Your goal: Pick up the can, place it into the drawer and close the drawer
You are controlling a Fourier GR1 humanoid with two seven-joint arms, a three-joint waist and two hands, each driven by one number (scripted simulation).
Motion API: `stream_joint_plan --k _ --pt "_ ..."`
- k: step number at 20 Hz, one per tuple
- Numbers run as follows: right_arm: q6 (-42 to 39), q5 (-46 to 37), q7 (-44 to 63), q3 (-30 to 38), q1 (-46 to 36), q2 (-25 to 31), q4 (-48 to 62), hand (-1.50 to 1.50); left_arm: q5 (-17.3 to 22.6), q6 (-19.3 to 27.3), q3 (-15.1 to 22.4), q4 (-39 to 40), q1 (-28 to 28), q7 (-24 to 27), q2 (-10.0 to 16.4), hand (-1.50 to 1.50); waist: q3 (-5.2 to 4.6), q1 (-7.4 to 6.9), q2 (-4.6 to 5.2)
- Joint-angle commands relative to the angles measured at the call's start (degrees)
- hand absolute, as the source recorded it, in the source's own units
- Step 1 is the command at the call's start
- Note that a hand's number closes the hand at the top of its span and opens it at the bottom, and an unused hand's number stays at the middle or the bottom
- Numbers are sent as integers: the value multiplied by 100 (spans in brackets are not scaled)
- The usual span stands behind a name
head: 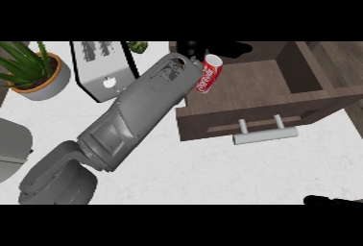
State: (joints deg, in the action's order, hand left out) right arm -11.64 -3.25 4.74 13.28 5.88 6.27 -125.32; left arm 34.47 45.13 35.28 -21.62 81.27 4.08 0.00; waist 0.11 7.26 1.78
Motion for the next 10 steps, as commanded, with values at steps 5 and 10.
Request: stream_joint_plan --k 5,10 --pt "-6 -1044 -141 -343 -364 417 -333 -150 429 33 -163 -214 -126 435 0 -150 -9 -162 -16" --pt "88 -2119 -315 -777 -352 565 -297 -150 593 253 -108 -304 40 420 0 -150 -6 -238 -45"
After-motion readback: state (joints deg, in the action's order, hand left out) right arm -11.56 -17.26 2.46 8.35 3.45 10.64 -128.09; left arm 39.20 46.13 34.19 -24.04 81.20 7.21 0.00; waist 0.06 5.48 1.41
